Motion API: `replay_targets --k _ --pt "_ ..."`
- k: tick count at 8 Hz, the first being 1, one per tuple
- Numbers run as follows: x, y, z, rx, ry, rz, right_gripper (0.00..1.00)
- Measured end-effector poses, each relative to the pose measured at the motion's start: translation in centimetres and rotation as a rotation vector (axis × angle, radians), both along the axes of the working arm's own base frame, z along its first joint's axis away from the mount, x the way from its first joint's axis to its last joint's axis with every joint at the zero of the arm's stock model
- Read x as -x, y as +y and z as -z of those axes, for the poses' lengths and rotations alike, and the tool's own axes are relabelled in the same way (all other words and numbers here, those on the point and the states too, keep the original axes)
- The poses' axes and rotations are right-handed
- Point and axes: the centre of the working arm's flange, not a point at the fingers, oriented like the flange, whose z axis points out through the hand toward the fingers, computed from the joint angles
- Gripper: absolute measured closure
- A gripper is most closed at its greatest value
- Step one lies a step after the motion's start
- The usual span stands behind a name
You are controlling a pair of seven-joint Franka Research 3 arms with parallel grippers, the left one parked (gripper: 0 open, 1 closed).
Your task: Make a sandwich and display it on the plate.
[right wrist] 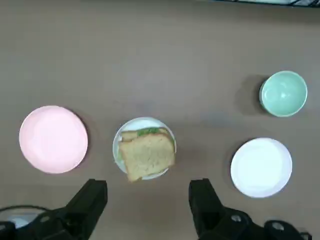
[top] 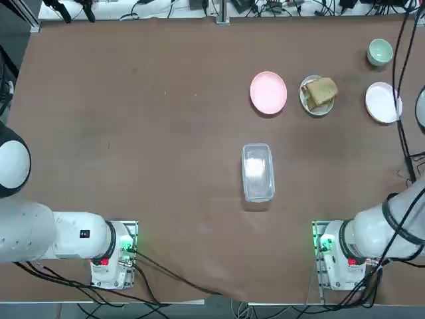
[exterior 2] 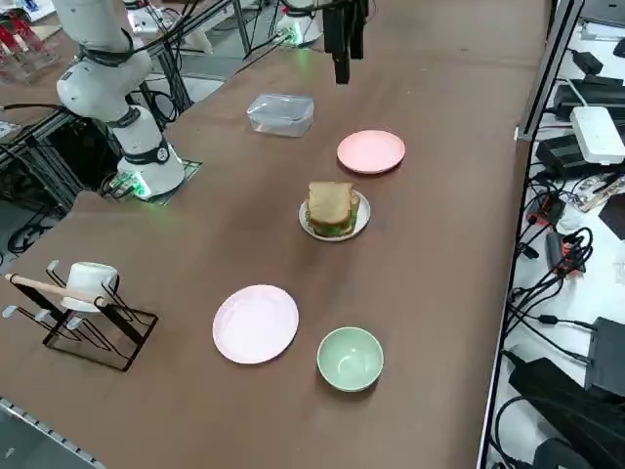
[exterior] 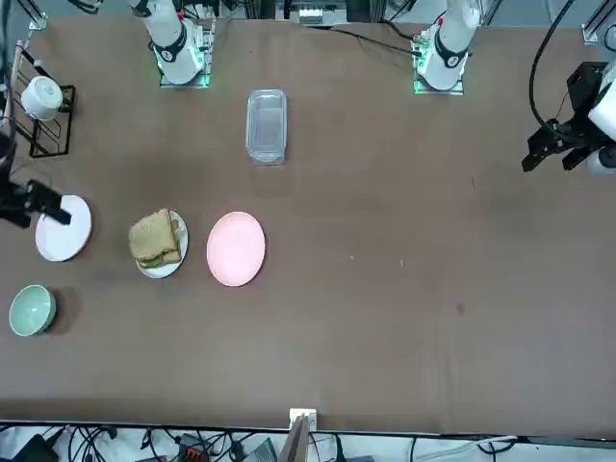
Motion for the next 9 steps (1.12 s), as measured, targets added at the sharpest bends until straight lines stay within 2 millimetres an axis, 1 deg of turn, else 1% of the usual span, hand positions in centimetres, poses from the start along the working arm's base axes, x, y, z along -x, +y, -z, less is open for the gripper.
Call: replay_targets --k 1,2,3,5,7,8,9 --pt "1.7 1.2 -0.5 0.001 0.007 -0.008 0.0" --pt "3.5 2.0 -0.9 0.0 0.015 -0.02 0.0" --pt "5.2 2.5 -1.3 0.0 0.021 -0.028 0.0" --pt "8.2 2.3 -2.2 -0.008 0.021 -0.028 0.01" --pt "10.3 2.0 -2.7 -0.04 0.018 -0.022 0.0" --pt "10.7 1.6 -2.8 -0.051 0.015 -0.015 0.01" --pt "10.7 1.5 -2.8 -0.055 0.013 -0.011 0.01"
